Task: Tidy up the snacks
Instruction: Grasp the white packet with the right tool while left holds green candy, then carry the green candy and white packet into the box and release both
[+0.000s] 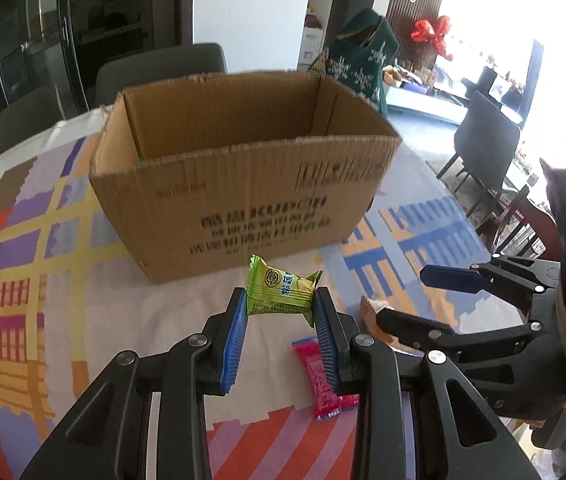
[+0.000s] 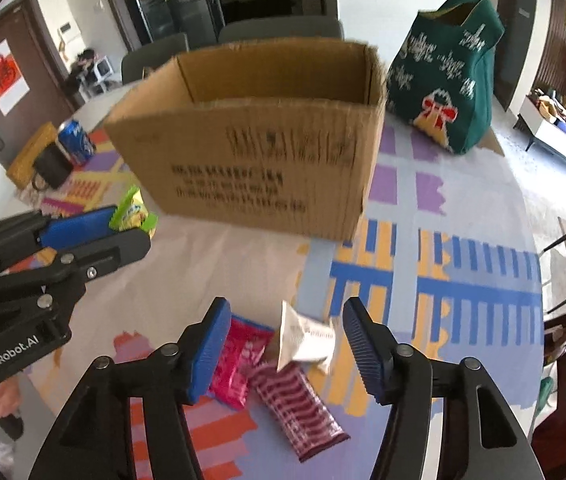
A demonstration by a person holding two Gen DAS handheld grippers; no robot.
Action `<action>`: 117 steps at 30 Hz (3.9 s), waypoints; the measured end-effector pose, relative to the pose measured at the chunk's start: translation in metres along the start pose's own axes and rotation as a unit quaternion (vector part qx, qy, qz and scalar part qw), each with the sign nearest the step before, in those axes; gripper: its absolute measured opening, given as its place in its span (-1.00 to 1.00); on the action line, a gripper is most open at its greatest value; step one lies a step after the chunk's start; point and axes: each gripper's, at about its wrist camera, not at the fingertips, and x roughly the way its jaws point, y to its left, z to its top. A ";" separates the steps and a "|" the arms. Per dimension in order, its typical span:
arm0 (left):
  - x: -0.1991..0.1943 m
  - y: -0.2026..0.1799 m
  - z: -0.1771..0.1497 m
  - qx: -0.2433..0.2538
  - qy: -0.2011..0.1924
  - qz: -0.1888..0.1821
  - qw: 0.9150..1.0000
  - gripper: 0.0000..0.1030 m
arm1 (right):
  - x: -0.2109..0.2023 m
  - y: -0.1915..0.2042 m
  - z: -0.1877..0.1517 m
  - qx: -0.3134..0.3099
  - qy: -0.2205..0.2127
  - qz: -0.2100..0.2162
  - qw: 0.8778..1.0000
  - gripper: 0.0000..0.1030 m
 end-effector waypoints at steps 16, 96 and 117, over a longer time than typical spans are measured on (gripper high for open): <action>0.038 0.003 -0.023 -0.012 0.057 -0.003 0.998 -0.35 | 0.054 -0.002 -0.017 -0.009 0.075 -0.027 0.997 0.15; -0.033 0.034 0.102 -0.021 -0.087 0.030 0.996 -0.35 | -0.075 0.008 0.106 0.018 -0.177 -0.011 0.984 -0.56; -0.006 0.053 0.119 -0.045 -0.074 0.056 0.995 0.11 | -0.036 -0.002 0.130 0.035 -0.161 -0.005 0.986 0.06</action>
